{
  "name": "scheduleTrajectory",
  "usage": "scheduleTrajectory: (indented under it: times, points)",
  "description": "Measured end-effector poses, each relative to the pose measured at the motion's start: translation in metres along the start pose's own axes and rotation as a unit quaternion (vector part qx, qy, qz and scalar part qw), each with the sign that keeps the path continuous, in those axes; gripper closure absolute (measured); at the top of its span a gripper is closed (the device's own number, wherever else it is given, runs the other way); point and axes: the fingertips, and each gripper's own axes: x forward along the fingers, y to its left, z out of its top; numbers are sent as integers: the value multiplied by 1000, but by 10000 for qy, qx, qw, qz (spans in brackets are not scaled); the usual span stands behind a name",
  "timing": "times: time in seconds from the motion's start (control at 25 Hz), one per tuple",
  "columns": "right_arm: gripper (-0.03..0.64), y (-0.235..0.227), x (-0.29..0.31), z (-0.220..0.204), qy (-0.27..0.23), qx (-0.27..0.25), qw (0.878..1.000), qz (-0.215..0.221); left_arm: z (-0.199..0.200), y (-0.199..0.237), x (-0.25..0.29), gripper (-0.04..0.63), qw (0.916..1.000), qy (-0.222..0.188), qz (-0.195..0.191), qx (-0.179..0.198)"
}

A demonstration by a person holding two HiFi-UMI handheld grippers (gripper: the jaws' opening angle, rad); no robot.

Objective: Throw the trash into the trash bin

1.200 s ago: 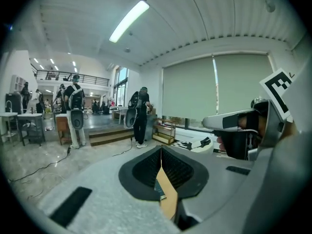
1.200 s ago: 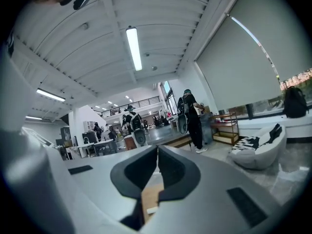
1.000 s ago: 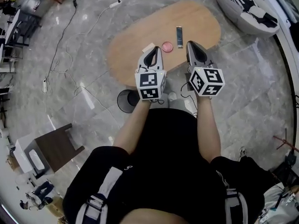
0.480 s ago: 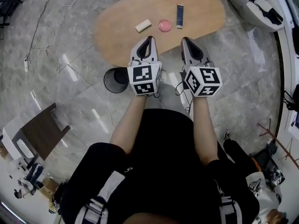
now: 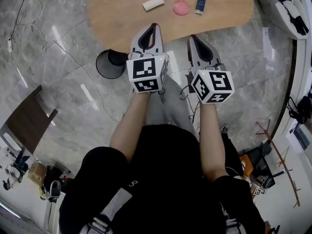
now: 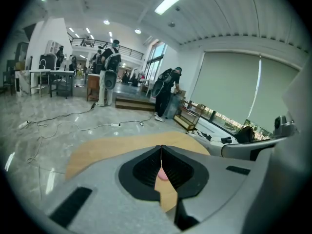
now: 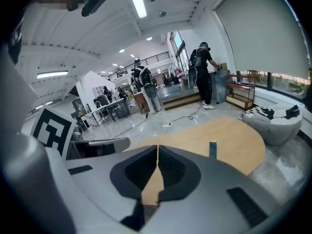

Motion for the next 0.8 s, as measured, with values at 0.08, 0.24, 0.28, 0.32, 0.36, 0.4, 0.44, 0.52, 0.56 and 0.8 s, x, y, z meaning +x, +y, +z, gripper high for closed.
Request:
scheduleTrajectory:
  times: [0.08,0.24,0.28,0.32,0.36,0.4,0.44,0.52,0.56,0.8]
  points:
    - [603,-4,18,-14,114,1,9999,28,-12,17,12,583,9999,41,111,-72]
    - [603,-7,53,-42,380,-169,9991,124,-43,55,31,583,9985,142,382,-364]
    - [603,-8,63,-48,419,-214,9988,132,-50,65,37,583,9981,149,441,-414]
    - [603,-11,72,-54,439,-250,9986,131,-56,74,44,583,9977,145,492,-448]
    - [603,-14,82,-59,456,-277,9985,132,-61,82,51,583,9973,140,536,-473]
    - [603,-17,91,-66,483,-295,9983,139,-67,89,57,583,9971,142,570,-492]
    - [603,-20,101,-73,519,-305,9981,154,-73,95,63,583,9968,152,597,-504]
    - [603,-22,124,-87,590,-331,9975,203,-86,111,74,583,9965,194,628,-526]
    - [603,-22,136,-94,625,-365,9971,238,-94,118,79,583,9962,221,638,-552]
    - [603,-28,193,-115,706,-491,9953,449,-124,140,103,583,9944,358,688,-722]
